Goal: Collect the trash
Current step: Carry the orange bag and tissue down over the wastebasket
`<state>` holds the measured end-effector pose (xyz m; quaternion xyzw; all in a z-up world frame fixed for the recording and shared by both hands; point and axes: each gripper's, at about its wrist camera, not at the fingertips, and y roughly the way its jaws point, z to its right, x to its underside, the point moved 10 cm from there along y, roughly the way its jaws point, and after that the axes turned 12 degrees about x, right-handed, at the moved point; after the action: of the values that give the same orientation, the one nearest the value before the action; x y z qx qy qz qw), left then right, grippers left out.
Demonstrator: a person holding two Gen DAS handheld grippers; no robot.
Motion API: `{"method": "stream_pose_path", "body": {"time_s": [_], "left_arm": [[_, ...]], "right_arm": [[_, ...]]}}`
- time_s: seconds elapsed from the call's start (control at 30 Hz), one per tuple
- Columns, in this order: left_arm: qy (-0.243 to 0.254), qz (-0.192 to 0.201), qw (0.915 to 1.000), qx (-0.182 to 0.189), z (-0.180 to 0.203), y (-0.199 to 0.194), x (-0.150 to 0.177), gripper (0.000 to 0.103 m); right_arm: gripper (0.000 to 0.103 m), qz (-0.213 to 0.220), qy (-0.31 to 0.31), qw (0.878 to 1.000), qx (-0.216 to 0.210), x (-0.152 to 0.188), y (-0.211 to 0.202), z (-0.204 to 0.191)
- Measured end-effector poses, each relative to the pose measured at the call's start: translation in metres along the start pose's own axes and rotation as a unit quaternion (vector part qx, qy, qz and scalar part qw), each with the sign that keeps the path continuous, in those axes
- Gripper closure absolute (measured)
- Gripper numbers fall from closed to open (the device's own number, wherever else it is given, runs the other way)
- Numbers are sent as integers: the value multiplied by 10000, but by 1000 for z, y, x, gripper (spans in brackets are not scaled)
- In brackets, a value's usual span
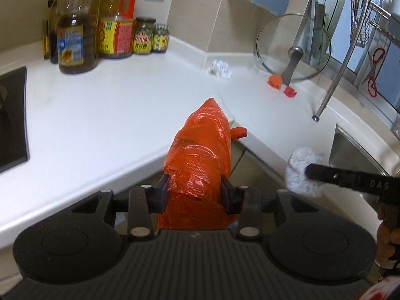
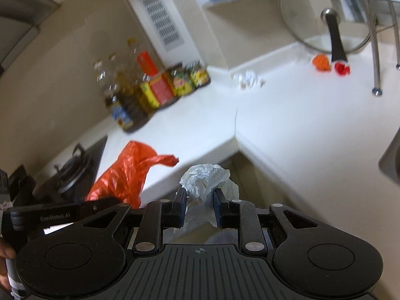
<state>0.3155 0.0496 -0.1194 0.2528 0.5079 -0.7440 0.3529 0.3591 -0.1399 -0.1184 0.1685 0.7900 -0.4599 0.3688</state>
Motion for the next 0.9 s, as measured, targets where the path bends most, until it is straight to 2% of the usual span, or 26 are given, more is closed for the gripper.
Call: {"method": "stream_pose_path", "body": {"time_s": [0.3, 0.7, 0.9], "left_arm": [[-323, -505, 9981, -146, 1, 6, 49, 67], [-686, -1096, 9912, -266, 14, 25, 114, 67], [-832, -1263, 9876, -418, 7, 34, 133, 66]], "right_arm": [[80, -635, -353, 9974, -20, 47, 19, 4], [80, -1135, -585, 9918, 54, 101, 29, 30], [80, -1328, -594, 9893, 90, 119, 37, 39]]}}
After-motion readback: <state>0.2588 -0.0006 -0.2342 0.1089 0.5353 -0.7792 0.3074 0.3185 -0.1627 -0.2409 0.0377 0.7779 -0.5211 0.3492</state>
